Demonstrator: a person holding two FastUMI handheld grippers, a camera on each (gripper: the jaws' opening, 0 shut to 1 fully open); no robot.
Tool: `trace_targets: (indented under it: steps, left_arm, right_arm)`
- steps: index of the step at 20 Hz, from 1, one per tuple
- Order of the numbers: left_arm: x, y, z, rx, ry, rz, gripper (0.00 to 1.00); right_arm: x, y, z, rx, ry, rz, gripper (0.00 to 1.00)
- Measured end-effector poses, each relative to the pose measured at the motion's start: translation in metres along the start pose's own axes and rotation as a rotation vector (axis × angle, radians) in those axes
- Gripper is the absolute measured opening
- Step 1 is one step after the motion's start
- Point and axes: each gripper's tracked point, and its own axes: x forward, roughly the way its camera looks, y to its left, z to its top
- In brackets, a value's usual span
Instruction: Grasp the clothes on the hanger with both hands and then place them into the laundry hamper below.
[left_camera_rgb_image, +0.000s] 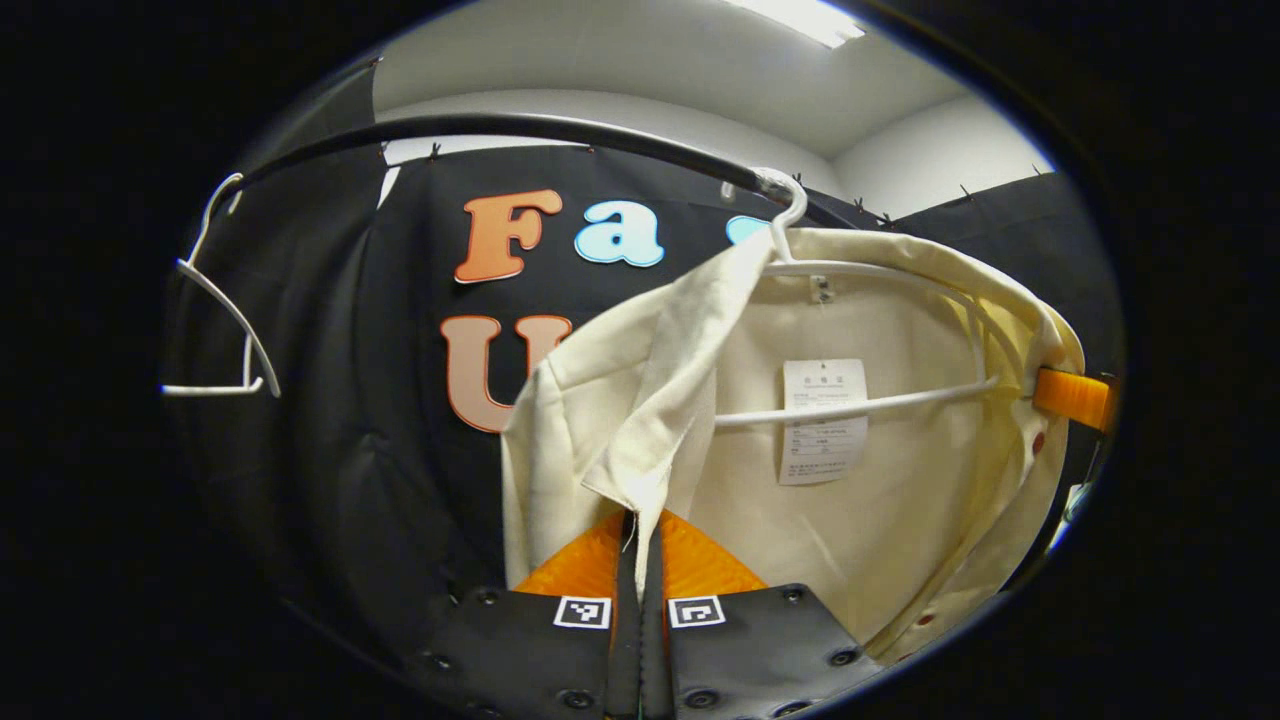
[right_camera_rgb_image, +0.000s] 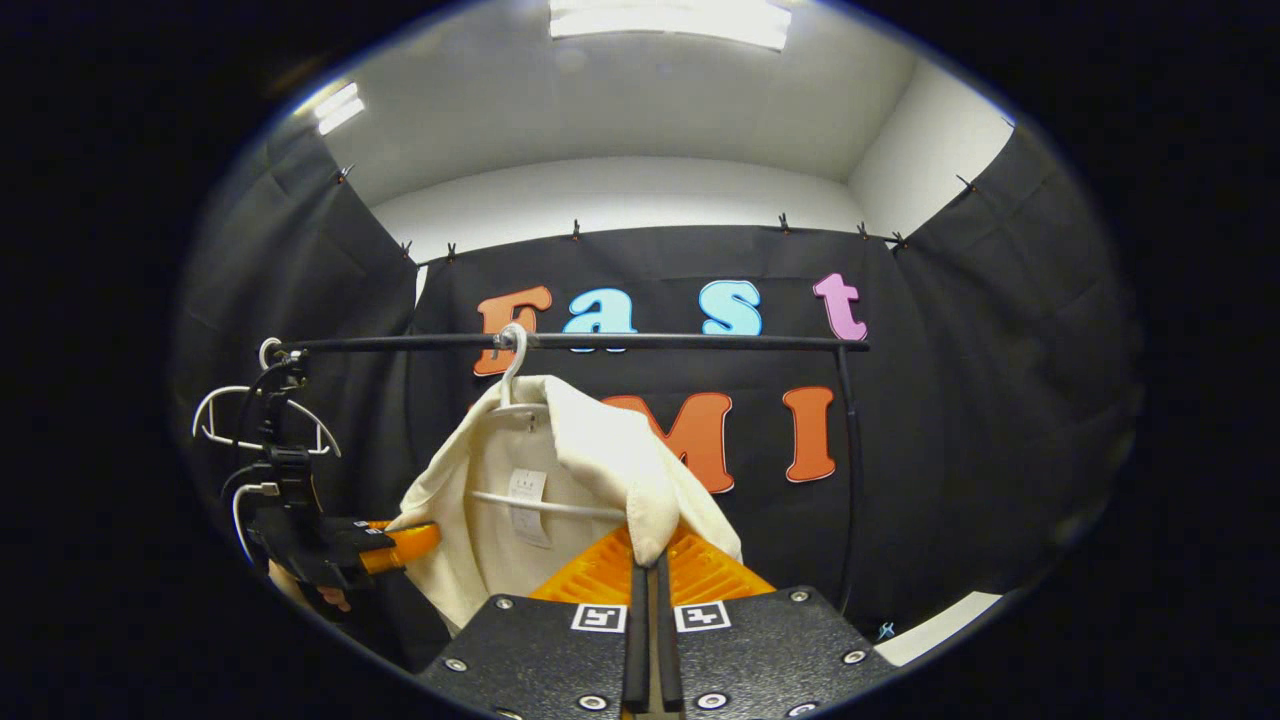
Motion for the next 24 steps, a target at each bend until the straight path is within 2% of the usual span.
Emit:
trace_targets:
  steps: [1,6,11,20,24]
  left_arm:
    - [-0.003,0.012,0.01,0.008,-0.017,0.04,0.07]
    - [-0.019,0.051,0.056,0.056,-0.105,0.126,0.07]
    - [-0.02,0.075,0.102,0.082,-0.18,0.18,0.07]
    - [-0.019,0.091,0.134,0.133,-0.226,0.201,0.07]
    - [-0.015,0.096,0.133,0.139,-0.222,0.206,0.07]
  right_arm:
    - [0.003,-0.005,0.004,0.003,-0.002,-0.004,0.03]
    - [0.012,-0.033,0.019,0.017,-0.012,-0.051,0.0]
    - [0.025,-0.064,0.033,0.034,-0.027,-0.087,0.0]
    - [0.046,-0.082,0.016,0.203,0.043,0.036,0.0]
    - [0.069,-0.091,-0.014,0.304,0.107,0.068,0.0]
